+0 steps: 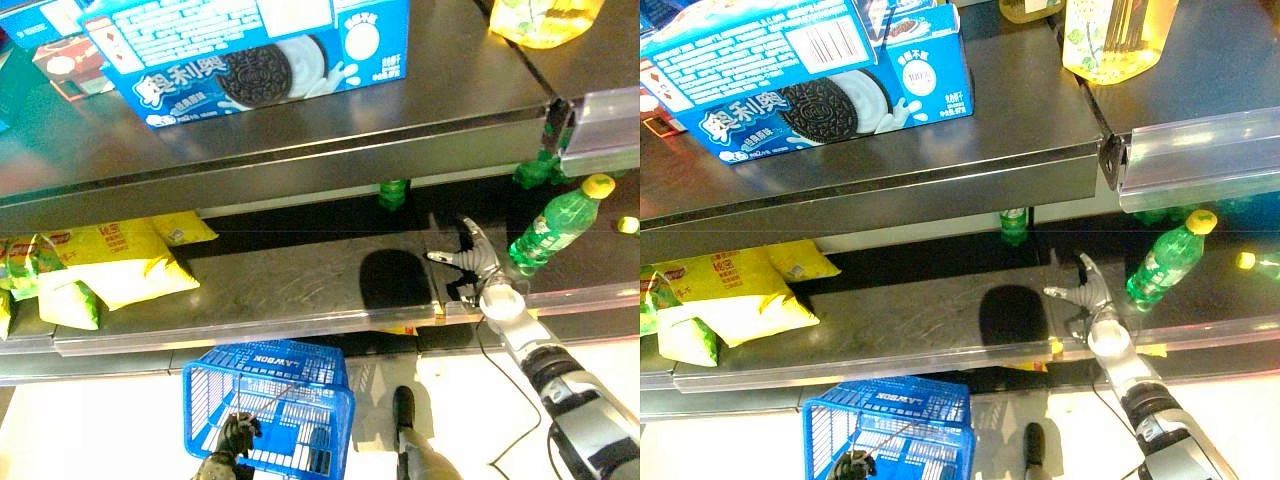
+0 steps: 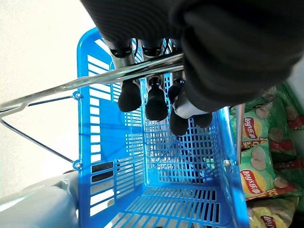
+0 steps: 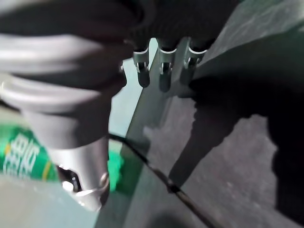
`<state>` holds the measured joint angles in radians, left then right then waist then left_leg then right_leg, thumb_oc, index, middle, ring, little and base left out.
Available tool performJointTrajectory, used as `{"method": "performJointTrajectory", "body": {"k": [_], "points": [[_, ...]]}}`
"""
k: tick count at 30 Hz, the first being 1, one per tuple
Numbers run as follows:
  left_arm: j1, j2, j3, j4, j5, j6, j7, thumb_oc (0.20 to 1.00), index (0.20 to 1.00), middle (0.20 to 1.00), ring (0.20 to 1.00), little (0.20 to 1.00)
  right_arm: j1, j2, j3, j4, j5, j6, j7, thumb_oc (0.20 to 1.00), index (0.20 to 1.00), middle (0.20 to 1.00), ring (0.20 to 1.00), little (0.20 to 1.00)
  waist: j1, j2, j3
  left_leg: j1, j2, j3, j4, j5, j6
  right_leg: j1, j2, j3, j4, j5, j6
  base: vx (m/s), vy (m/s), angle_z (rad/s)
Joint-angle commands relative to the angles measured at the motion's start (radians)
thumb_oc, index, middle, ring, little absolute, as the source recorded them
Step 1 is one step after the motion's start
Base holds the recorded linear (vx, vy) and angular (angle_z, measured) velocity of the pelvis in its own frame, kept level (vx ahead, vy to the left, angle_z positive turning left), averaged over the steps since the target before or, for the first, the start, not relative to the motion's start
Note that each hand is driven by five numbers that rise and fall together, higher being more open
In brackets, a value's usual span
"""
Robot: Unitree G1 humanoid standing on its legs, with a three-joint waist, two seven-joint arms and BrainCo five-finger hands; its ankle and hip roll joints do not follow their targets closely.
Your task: Pick up the snacks into the basket
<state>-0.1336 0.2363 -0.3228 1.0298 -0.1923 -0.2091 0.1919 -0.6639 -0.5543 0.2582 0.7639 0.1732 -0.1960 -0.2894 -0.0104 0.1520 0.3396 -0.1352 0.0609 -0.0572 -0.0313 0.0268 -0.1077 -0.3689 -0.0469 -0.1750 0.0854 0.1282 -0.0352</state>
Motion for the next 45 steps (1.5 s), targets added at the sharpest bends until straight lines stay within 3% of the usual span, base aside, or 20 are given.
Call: {"method": "performJointTrajectory", "body": {"k": [1, 13, 22, 26, 30, 31, 35, 37, 41, 45], "points": [[0.027, 0.039, -0.02, -0.009, -0.014, -0.012, 0.035, 0.2, 0.2, 0.2, 0.2, 0.2, 0.041, 0.004, 0.009, 0.026, 0.038, -0.009, -0.009, 1.0, 1.0, 1.0, 1.0, 1.0, 0.005, -0.021, -0.008, -0.067, -0.036, -0.013, 0.014, 0.027, 0.025, 0.005, -0.066, 0.068, 0.178, -0.21, 0.149, 0.0, 0.0, 0.0], [0.029, 0.037, 0.002, -0.006, 0.0, -0.014, 0.037, 0.2, 0.2, 0.2, 0.2, 0.2, 0.16, 0.01, 0.018, 0.037, 0.014, -0.004, 0.052, 1.0, 1.0, 1.0, 1.0, 1.0, -0.003, -0.031, -0.006, -0.069, -0.041, -0.013, 0.021, 0.019, 0.029, 0.009, -0.066, 0.076, 0.163, -0.198, 0.152, 0.0, 0.0, 0.0], [0.032, 0.049, 0.007, -0.011, -0.014, -0.022, 0.023, 0.2, 0.2, 0.2, 0.2, 0.2, 0.185, -0.094, -0.036, 0.254, 0.052, 0.008, 0.106, 1.0, 1.0, 1.0, 1.0, 1.0, -0.006, -0.041, 0.007, -0.082, -0.042, -0.013, 0.027, 0.021, 0.028, 0.002, -0.066, 0.079, 0.156, -0.187, 0.155, 0.0, 0.0, 0.0], [0.034, 0.056, 0.017, -0.011, -0.012, -0.022, 0.01, 0.2, 0.2, 0.2, 0.2, 0.2, 0.215, -0.14, 0.014, 0.252, -0.007, 0.011, 0.172, 1.0, 1.0, 1.0, 1.0, 1.0, -0.008, -0.049, 0.009, -0.086, -0.041, -0.014, 0.029, 0.022, 0.026, -0.001, -0.064, 0.079, 0.158, -0.186, 0.154, 0.0, 0.0, 0.0], [0.041, 0.063, 0.02, -0.032, -0.005, -0.026, 0.0, 0.2, 0.2, 0.2, 0.2, 0.2, 0.243, -0.2, 0.08, 0.185, -0.083, 0.003, 0.221, 1.0, 1.0, 1.0, 1.0, 1.0, -0.011, -0.058, 0.013, -0.088, -0.041, -0.016, 0.03, 0.021, 0.025, -0.004, -0.063, 0.082, 0.16, -0.184, 0.155, 0.0, 0.0, 0.0], [0.046, 0.071, 0.019, -0.047, -0.001, -0.029, -0.011, 0.2, 0.2, 0.2, 0.2, 0.2, 0.244, -0.249, 0.127, 0.142, -0.129, -0.008, 0.251, 1.0, 1.0, 1.0, 1.0, 1.0, -0.012, -0.059, 0.014, -0.088, -0.04, -0.016, 0.029, 0.022, 0.022, -0.006, -0.063, 0.082, 0.159, -0.183, 0.156, 0.0, 0.0, 0.0], [0.058, 0.077, 0.023, -0.064, -0.004, -0.035, -0.023, 0.2, 0.2, 0.2, 0.2, 0.2, 0.289, -0.307, 0.141, 0.008, -0.109, -0.024, 0.303, 1.0, 1.0, 1.0, 1.0, 1.0, -0.017, -0.065, 0.018, -0.088, -0.04, -0.012, 0.029, 0.023, 0.02, -0.006, -0.062, 0.083, 0.157, -0.183, 0.157, 0.0, 0.0, 0.0], [0.073, 0.082, 0.02, -0.079, 0.002, -0.036, -0.034, 0.2, 0.2, 0.2, 0.2, 0.2, 0.315, -0.396, 0.186, -0.131, -0.127, -0.051, 0.348, 1.0, 1.0, 1.0, 1.0, 1.0, -0.024, -0.069, 0.02, -0.087, -0.04, -0.01, 0.029, 0.023, 0.019, -0.007, -0.062, 0.086, 0.159, -0.185, 0.158, 0.0, 0.0, 0.0], [0.078, 0.087, 0.021, -0.083, 0.011, -0.039, -0.042, 0.2, 0.2, 0.2, 0.2, 0.2, 0.344, -0.488, 0.245, -0.299, -0.125, -0.076, 0.423, 1.0, 1.0, 1.0, 1.0, 1.0, -0.032, -0.079, 0.022, -0.082, -0.039, -0.006, 0.026, 0.021, 0.016, -0.007, -0.061, 0.09, 0.16, -0.185, 0.161, 0.0, 0.002, -0.01], [0.084, 0.087, 0.02, -0.092, 0.018, -0.039, -0.047, 0.2, 0.2, 0.2, 0.2, 0.2, 0.351, -0.526, 0.281, -0.386, -0.119, -0.083, 0.458, 1.0, 1.0, 1.0, 1.0, 1.0, -0.035, -0.081, 0.022, -0.08, -0.037, -0.006, 0.024, 0.02, 0.016, -0.008, -0.06, 0.092, 0.161, -0.186, 0.163, 0.0, 0.0, 0.0]]}}
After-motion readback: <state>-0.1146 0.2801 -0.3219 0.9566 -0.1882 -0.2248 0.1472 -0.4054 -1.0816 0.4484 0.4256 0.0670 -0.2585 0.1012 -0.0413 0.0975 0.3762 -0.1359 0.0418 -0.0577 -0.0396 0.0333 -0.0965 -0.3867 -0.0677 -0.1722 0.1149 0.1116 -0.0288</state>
